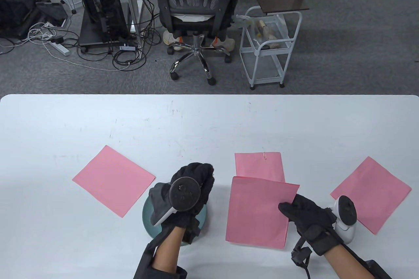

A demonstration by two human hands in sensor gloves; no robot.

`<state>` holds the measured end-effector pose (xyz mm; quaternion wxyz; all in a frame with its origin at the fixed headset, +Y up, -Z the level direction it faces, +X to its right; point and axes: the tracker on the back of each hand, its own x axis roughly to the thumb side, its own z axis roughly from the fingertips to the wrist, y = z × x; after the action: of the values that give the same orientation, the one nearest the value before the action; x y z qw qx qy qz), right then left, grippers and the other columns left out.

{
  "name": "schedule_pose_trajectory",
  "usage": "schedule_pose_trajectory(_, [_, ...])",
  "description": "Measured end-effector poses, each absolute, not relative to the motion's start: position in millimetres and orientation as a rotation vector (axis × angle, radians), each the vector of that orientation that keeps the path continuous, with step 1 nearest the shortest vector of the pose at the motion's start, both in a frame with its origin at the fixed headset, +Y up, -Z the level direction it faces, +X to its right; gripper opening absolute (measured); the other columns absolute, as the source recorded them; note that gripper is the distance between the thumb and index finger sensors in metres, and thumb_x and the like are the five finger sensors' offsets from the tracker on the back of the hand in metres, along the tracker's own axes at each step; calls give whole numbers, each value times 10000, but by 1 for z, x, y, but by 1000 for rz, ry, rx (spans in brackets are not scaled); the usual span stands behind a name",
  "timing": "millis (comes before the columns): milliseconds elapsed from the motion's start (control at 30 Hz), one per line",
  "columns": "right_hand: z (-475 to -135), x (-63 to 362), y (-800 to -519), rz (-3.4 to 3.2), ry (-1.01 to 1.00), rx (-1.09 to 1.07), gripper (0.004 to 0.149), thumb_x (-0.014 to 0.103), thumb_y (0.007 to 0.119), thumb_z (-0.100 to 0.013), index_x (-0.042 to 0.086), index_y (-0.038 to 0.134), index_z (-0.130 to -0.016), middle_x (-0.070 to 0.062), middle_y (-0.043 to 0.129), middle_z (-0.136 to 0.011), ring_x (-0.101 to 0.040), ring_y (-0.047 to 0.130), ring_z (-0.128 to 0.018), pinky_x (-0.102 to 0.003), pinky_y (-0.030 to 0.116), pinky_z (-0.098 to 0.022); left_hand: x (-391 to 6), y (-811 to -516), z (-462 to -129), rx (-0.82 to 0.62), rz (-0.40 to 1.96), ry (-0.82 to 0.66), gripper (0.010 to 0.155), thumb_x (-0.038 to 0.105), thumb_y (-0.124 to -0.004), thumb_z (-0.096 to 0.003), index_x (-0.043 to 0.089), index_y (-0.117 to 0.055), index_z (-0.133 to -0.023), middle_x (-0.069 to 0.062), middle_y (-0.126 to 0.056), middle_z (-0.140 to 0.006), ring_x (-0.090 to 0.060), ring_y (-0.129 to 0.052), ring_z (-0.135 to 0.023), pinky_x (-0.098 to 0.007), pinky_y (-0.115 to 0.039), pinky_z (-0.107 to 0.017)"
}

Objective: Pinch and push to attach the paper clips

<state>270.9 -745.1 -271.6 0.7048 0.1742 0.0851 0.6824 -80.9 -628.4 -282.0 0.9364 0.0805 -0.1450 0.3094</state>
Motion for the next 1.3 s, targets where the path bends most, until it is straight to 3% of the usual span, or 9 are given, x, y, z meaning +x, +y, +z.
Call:
schedule_pose_trajectory(233, [-271, 270, -746, 1530, 189, 392, 383, 231, 826, -570, 168, 800, -947, -96, 948, -839, -294, 988, -679, -446, 826, -471, -59, -609, -290, 90, 1007, -401, 388, 308, -747, -646, 183, -751, -1013, -95, -787, -1013, -396, -768, -966, -642, -582, -756])
schedule_pose_trajectory(433, [-271, 269, -746, 1541, 189, 387, 383, 231, 825, -569, 167, 800, -946, -95, 947, -838, -293, 988, -678, -445, 826, -471, -50, -609, -285, 66, 945, -440, 374, 321, -767, -641, 211, -790, -997, -134, -741, -1086, -463, -651, -1048, -710, -502, -757])
schedule_pose_trajectory(1300, [-270, 269, -746, 1551, 185, 369, 382, 232, 824, -571, 169, 801, -946, -96, 948, -837, -291, 990, -675, -442, 827, -469, -36, -614, -281, 48, 970, -465, 370, 324, -792, -632, 209, -815, -983, -138, -748, -1088, -467, -657, -1044, -717, -501, -751])
